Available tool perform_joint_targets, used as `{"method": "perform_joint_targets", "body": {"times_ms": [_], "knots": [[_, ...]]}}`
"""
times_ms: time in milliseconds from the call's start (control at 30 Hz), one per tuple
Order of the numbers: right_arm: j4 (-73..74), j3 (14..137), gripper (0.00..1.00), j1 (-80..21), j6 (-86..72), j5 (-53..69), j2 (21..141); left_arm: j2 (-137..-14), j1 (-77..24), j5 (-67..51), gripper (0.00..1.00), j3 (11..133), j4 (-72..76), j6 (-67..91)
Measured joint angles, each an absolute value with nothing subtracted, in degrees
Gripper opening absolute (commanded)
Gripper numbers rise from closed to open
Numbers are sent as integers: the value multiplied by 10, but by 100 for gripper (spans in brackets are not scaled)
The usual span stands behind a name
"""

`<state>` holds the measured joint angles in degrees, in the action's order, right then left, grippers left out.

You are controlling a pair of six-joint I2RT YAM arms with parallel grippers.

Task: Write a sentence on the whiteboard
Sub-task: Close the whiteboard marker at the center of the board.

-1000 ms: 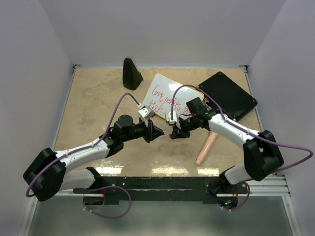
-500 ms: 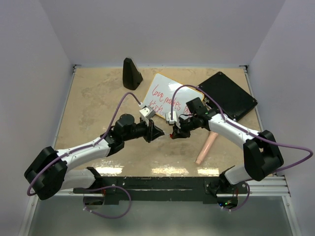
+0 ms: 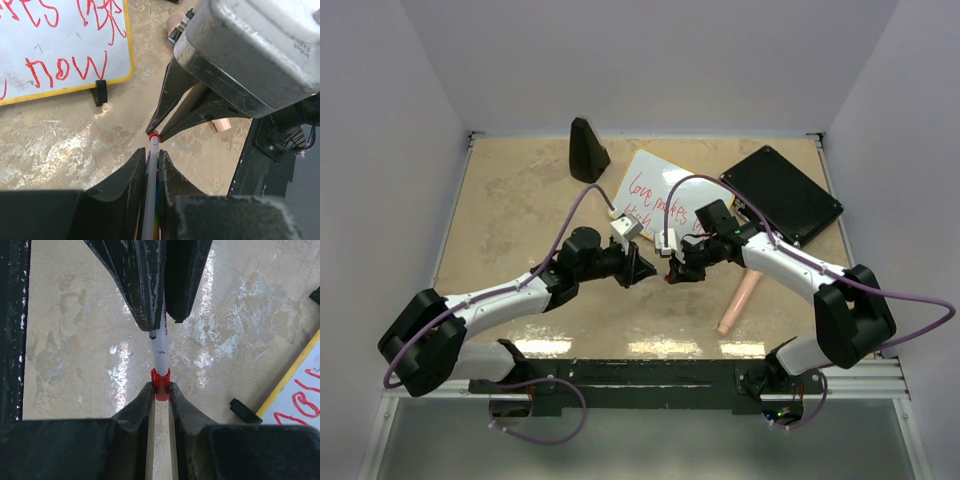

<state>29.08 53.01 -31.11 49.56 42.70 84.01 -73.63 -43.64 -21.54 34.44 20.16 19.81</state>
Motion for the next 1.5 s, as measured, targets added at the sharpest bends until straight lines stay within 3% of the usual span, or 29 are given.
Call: {"method": "perform_joint_targets", "body": {"times_ms": [700, 1233, 1500], "knots": [[307, 530, 2, -314, 502, 421, 842, -812, -432, -261, 0, 385, 181, 181], [305, 530, 4, -322, 496, 440, 881, -857, -403, -293, 0, 195, 521, 271], [305, 531, 13, -321, 497, 446, 881, -888, -398, -295, 0, 158, 634, 291]]}}
